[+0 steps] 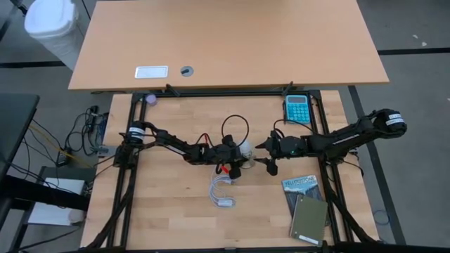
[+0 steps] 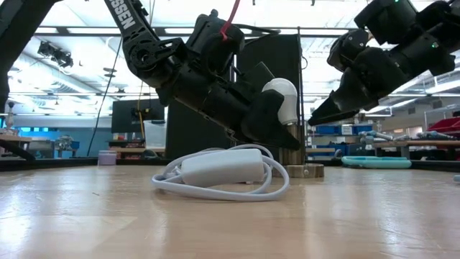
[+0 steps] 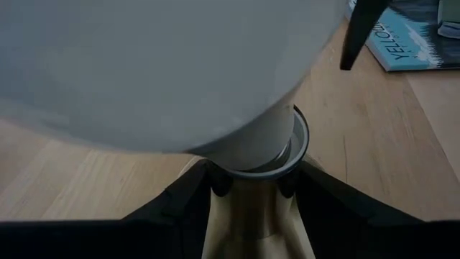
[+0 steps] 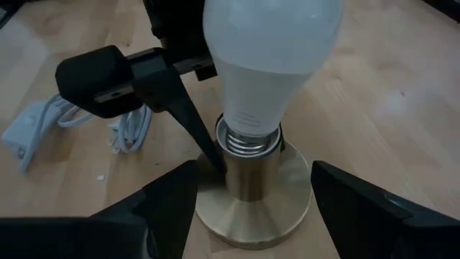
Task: Screw lightbulb
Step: Insert the lightbulb into the desk lamp
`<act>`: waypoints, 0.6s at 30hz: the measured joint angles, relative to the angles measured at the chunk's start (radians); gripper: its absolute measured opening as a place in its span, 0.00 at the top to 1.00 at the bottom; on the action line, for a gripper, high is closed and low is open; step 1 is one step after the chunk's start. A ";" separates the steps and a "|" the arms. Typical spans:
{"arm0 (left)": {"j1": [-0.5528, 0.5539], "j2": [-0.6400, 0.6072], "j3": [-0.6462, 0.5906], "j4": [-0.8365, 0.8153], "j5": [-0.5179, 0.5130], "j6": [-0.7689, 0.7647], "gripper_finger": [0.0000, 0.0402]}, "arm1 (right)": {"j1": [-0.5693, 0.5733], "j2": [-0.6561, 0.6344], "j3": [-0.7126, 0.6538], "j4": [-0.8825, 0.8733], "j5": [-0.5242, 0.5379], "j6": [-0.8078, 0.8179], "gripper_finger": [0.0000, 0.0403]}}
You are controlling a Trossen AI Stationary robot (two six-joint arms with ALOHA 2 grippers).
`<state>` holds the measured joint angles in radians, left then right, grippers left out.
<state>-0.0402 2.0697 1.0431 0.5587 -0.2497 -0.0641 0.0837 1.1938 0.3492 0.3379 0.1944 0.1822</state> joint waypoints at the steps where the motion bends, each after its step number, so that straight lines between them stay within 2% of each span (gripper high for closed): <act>1: 0.000 0.000 0.000 0.000 0.000 0.000 0.53 | 0.000 0.000 0.000 -0.001 0.000 0.000 0.33; 18: 0.000 0.000 0.000 0.000 0.000 0.000 0.53 | 0.000 0.000 0.000 -0.028 0.000 -0.001 0.33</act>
<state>-0.0402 2.0701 1.0431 0.5591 -0.2497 -0.0645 0.0834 1.1938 0.3492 0.3103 0.1940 0.1814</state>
